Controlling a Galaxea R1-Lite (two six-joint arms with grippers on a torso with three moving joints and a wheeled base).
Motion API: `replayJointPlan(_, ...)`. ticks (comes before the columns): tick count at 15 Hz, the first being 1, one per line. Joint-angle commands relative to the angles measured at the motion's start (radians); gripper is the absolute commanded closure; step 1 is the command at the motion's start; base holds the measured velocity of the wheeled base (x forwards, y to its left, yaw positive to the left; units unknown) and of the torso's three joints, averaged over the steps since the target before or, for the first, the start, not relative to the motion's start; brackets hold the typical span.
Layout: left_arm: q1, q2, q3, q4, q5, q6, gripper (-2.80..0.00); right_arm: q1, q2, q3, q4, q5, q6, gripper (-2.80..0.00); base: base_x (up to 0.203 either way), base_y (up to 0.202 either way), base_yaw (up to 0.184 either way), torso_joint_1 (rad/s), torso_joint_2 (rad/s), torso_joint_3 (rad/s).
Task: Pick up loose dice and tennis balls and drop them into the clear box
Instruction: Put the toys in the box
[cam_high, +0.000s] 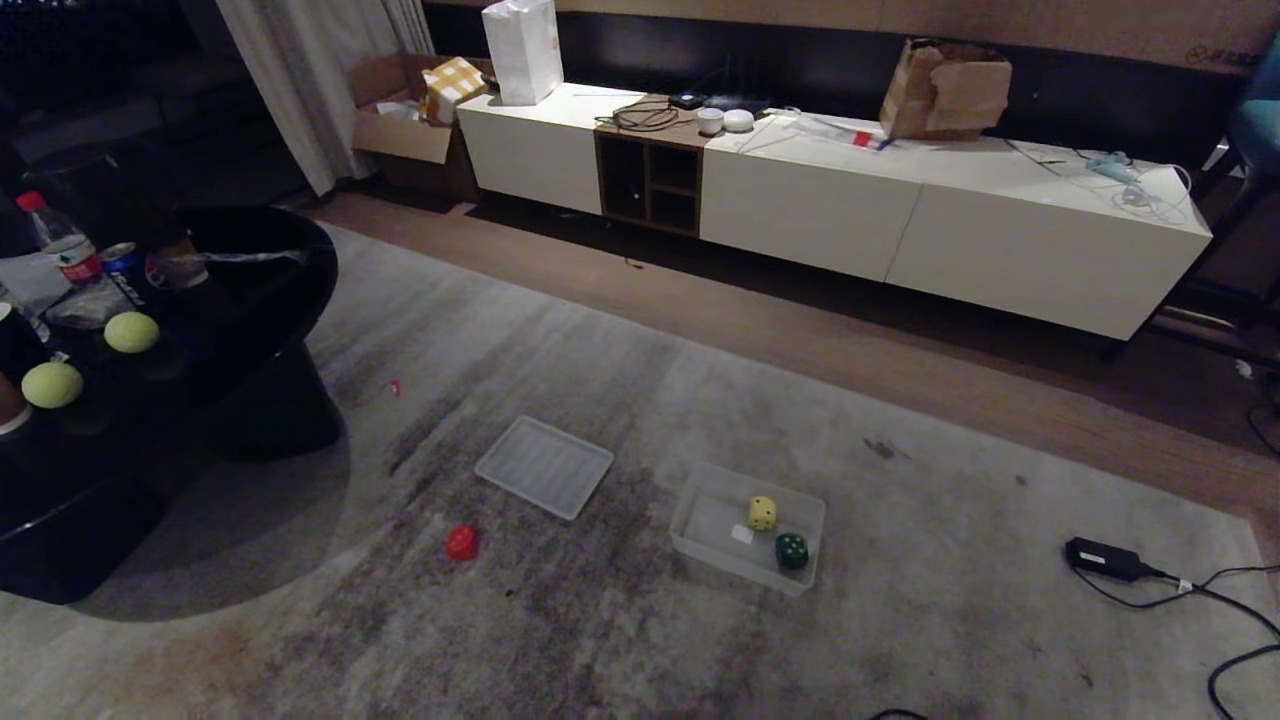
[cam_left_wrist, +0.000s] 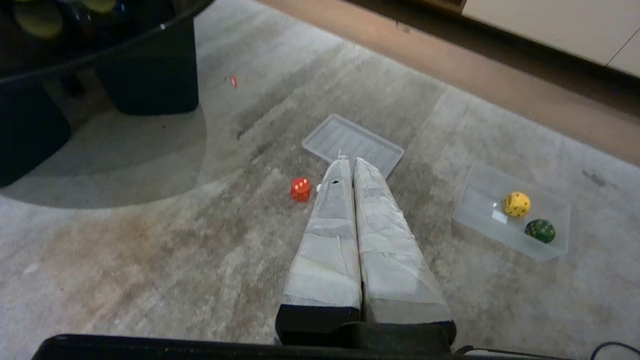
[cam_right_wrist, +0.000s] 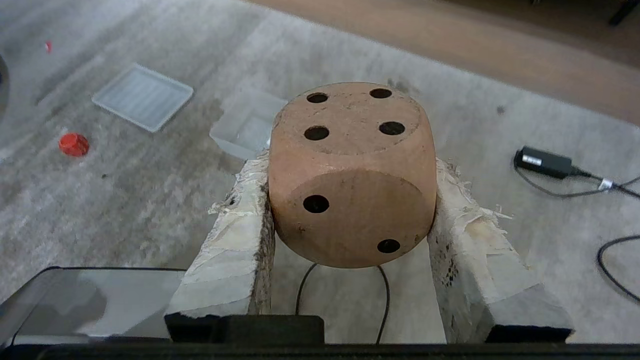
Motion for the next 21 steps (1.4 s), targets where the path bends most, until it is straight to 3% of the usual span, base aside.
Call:
replayJointPlan(1,0.0,0.002,0.002,0.001,0.0,0.0,0.0,0.0,0.001,0.0,0.001,0.001,0.0,0.0,0.0,0.0,0.0,0.002,0.0,-0.197)
replayJointPlan(10,0.0,0.002,0.002,-0.001,-0.004,0.018,0.0,0.0,0.001,0.0,0.0,0.001,-0.001,0.0,0.0,0.0,0.0,0.002,0.0,-0.022)
replayJointPlan(14,0.0,0.002,0.002,0.002,-0.007,0.022,0.0,0.0,0.001,0.0,0.0,0.001,-0.001,0.0,0.163,0.0,0.0,0.002,0.0,0.0)
replayJointPlan(21,0.0,0.002,0.002,-0.002,0.003,-0.01,0.0,0.0,0.001,0.0,0.001,0.001,-0.001,0.0,0.013,0.0,0.0,0.001,0.0,-0.005)
